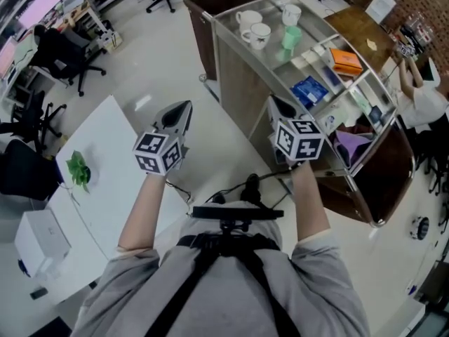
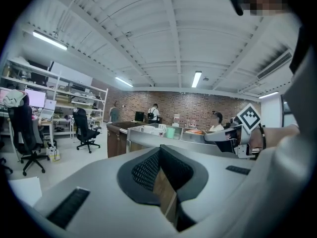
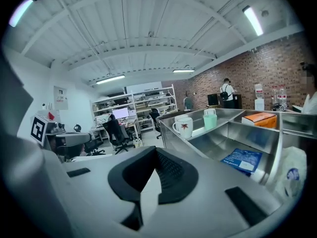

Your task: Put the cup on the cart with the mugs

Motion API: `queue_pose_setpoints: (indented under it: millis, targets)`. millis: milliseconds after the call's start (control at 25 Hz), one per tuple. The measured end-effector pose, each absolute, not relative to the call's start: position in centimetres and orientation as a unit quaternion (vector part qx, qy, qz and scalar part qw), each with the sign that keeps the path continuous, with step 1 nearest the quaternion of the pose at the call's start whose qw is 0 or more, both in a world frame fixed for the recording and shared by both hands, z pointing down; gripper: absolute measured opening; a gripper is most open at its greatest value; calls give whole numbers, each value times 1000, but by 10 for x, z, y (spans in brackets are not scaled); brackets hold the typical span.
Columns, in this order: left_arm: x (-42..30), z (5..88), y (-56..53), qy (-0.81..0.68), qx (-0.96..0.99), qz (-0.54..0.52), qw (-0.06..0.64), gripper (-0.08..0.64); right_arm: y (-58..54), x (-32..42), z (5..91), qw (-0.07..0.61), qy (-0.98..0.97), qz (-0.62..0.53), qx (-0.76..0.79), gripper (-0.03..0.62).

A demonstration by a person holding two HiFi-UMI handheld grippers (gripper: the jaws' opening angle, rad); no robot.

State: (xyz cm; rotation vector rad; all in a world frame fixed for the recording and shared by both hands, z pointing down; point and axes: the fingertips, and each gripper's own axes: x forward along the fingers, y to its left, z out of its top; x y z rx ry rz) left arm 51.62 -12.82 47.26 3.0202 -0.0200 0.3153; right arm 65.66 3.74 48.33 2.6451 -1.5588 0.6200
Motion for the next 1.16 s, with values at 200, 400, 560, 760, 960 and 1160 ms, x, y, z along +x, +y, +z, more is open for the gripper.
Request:
queue_pose_setpoints:
  millis: [200, 400, 560, 760, 960, 1160]
  targets:
    - [499, 475, -123, -9, 993, 100, 59, 2, 52, 647, 484, 7, -485, 195, 852, 5]
    - [490, 479, -123, -11, 993, 103, 62, 2, 55, 640, 488, 4, -479, 200, 855, 5]
    - [483, 483, -121, -14, 992, 107, 62, 2, 61, 635, 494, -1, -477, 205, 855, 5]
    - [479, 491, -120, -12, 992, 112, 57, 2, 61, 631, 502, -7, -475, 206, 856, 5]
    - [471, 504, -122, -13, 991, 119, 62, 2, 60, 623, 514, -8, -474, 214, 854, 5]
    - [462, 498, -124, -10, 991, 115, 64, 2, 60, 609, 511, -6, -470, 217, 855, 5]
